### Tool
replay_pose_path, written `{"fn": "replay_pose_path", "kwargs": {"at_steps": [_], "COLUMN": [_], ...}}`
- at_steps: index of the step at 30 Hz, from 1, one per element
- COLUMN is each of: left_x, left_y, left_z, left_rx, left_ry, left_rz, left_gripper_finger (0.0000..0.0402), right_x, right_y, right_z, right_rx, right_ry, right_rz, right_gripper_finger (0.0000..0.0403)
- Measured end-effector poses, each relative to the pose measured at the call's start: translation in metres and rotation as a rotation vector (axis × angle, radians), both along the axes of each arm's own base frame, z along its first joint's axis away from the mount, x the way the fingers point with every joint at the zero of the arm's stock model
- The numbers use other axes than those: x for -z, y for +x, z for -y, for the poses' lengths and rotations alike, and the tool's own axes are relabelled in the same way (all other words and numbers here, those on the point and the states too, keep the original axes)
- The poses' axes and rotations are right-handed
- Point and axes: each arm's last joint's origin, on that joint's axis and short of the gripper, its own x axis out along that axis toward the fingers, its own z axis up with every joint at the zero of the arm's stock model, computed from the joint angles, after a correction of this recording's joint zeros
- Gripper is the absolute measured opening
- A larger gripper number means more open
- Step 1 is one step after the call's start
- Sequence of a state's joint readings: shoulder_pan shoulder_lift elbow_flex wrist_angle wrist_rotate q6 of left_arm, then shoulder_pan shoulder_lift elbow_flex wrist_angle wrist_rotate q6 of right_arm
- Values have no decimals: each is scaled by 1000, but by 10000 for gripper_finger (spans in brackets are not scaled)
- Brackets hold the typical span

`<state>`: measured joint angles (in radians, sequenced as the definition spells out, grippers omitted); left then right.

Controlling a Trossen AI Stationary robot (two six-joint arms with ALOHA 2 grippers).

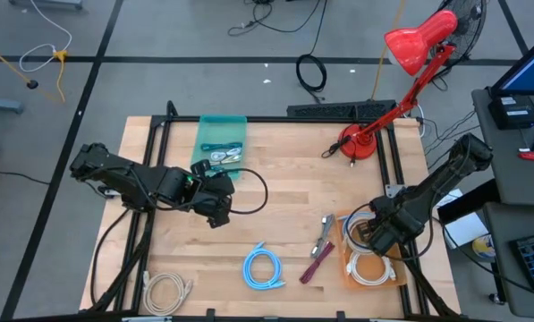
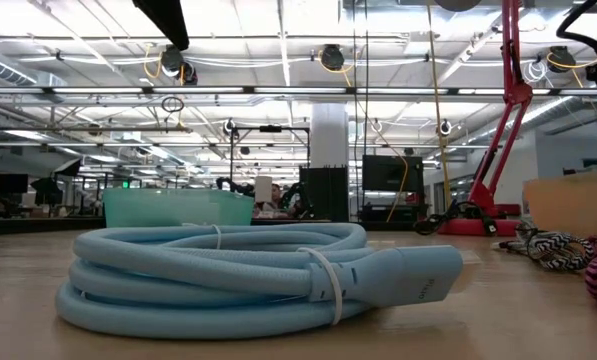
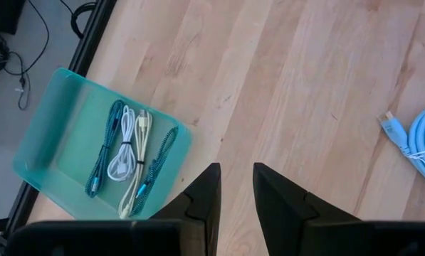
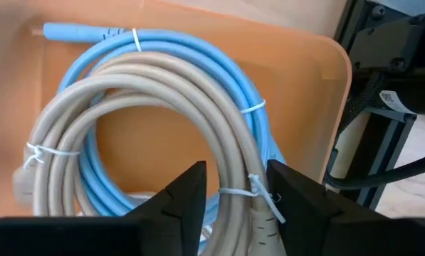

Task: Pick & Place USB Port
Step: Put the top light brown HDMI cable into the orange bin, then put the white USB cable into the blue bin

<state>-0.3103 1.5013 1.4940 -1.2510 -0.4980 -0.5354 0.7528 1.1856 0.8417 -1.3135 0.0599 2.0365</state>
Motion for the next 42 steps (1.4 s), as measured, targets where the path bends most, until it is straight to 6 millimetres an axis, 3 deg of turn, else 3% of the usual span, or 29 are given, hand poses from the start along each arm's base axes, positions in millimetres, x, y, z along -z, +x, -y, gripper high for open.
{"fn": "replay_pose_path", "kwargs": {"at_steps": [13, 32, 37, 42], "left_x": [0, 0, -1, -2], "left_y": [0, 0, 3, 4], "left_z": [0, 0, 1, 1], "left_rx": [-2, -4, -2, -3], "left_ry": [-1, -2, -10, -14], "left_rz": [0, 3, 34, 45], "left_gripper_finger": [88, 88, 88, 88], "right_x": [1, 4, -2, -16], "right_y": [2, 2, 6, 11], "right_z": [3, 8, 16, 27], "right_rx": [42, 92, 112, 137], "right_ry": [-18, -27, -35, -70], "right_rz": [15, 19, 143, 408], "right_gripper_finger": [138, 244, 246, 240]}}
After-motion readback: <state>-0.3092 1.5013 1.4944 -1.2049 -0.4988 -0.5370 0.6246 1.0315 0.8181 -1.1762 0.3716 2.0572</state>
